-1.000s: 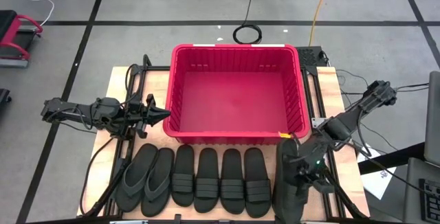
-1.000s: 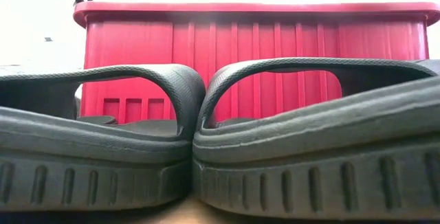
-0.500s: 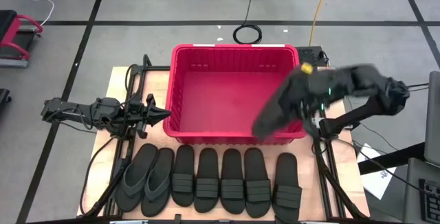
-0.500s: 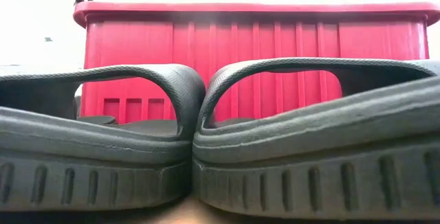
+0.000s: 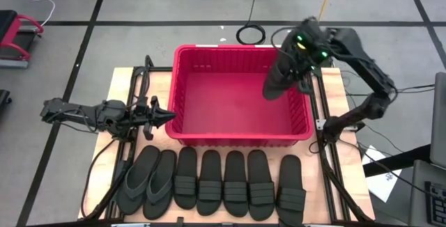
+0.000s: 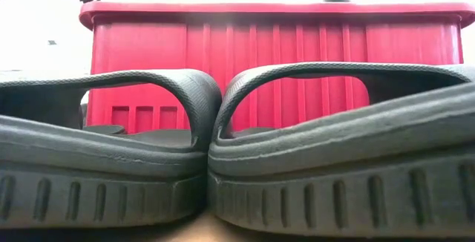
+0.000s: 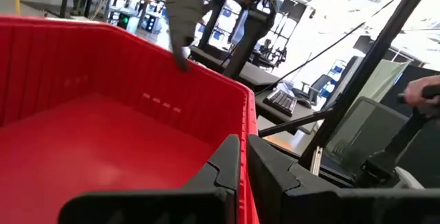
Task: Pick and place slides into bin
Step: Put the black slipper into the red organizer bin
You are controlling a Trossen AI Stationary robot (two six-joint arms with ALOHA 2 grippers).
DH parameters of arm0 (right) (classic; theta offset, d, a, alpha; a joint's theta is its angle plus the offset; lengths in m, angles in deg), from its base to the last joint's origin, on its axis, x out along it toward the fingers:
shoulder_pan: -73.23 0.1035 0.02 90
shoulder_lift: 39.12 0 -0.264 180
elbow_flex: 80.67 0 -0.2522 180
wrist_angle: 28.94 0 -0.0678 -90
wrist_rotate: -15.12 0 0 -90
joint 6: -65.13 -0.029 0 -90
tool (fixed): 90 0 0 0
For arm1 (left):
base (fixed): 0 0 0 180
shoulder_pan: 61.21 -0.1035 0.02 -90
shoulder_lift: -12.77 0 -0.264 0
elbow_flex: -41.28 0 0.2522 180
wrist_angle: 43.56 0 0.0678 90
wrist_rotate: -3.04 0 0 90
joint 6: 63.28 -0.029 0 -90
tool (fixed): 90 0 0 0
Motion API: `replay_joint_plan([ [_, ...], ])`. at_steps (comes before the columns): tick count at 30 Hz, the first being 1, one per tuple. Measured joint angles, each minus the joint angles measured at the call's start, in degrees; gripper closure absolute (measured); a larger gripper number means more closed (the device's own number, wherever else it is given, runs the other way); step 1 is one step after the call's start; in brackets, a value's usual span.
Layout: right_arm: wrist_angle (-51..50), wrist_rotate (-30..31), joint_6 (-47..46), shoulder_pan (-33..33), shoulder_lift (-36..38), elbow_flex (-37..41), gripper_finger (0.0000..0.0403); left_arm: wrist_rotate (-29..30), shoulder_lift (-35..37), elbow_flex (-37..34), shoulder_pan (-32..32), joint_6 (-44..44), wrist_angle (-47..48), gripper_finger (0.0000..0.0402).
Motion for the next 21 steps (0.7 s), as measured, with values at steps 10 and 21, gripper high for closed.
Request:
replay_joint_plan([
  [10, -0.1, -0.5, 6.3, -4.6, -9.1, 12.3, 0.0399, 0.6, -1.7, 0.0, 0.0, 2.0, 0.0, 0.0376],
  [21, -0.7, -4.9, 8.4, -3.1, -14.6, 23.8, 0.0399, 0.6, -1.7, 0.0, 0.0, 0.4, 0.3, 0.0376],
])
